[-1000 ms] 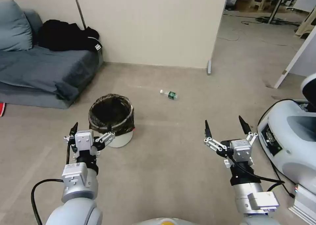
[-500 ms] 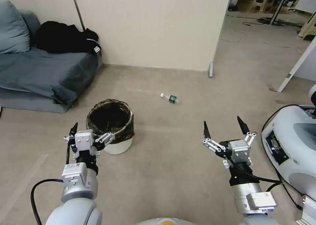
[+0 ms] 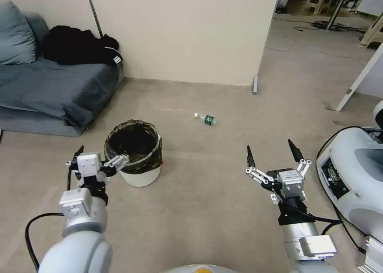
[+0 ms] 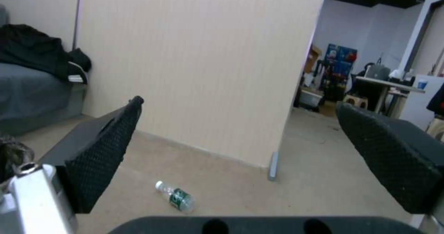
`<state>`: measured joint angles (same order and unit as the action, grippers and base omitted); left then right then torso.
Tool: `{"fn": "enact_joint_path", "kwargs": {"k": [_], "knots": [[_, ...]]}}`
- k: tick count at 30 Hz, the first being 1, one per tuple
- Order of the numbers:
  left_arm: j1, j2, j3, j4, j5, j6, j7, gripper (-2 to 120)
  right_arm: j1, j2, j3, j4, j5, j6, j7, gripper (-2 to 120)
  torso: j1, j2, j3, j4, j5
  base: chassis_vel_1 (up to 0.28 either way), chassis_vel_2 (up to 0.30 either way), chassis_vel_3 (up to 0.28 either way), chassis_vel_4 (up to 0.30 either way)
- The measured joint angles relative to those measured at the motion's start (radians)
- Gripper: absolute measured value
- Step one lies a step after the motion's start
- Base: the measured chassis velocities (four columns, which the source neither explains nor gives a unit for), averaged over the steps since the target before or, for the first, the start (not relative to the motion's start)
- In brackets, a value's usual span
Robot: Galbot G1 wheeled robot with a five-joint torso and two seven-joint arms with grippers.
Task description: Pick up the trash bin, then pick up the garbage from the floor and place it into the trash bin.
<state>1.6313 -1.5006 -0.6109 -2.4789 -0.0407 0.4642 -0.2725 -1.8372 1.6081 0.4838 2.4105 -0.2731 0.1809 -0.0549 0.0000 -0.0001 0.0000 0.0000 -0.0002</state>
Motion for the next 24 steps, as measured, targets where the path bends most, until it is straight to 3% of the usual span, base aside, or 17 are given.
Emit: {"fn": "enact_joint_path", "kwargs": {"k": [10, 24], "knots": [[-0.05, -0.005, -0.054, 0.096, -0.062, 0.051, -0.034, 100, 0.001, 0.0, -0.003, -0.006, -0.023, 0.017, 0.0, 100, 0.0, 0.0, 0.0, 0.0, 0.0001, 0.0, 0.0, 0.0, 0.0], [-0.077, -0.013, -0.086, 0.158, -0.106, 0.088, -0.057, 100, 0.0, 0.0, -0.003, -0.009, -0.03, 0.018, 0.0, 100, 0.0, 0.0, 0.0, 0.0, 0.0002, 0.0, 0.0, 0.0, 0.0]]}}
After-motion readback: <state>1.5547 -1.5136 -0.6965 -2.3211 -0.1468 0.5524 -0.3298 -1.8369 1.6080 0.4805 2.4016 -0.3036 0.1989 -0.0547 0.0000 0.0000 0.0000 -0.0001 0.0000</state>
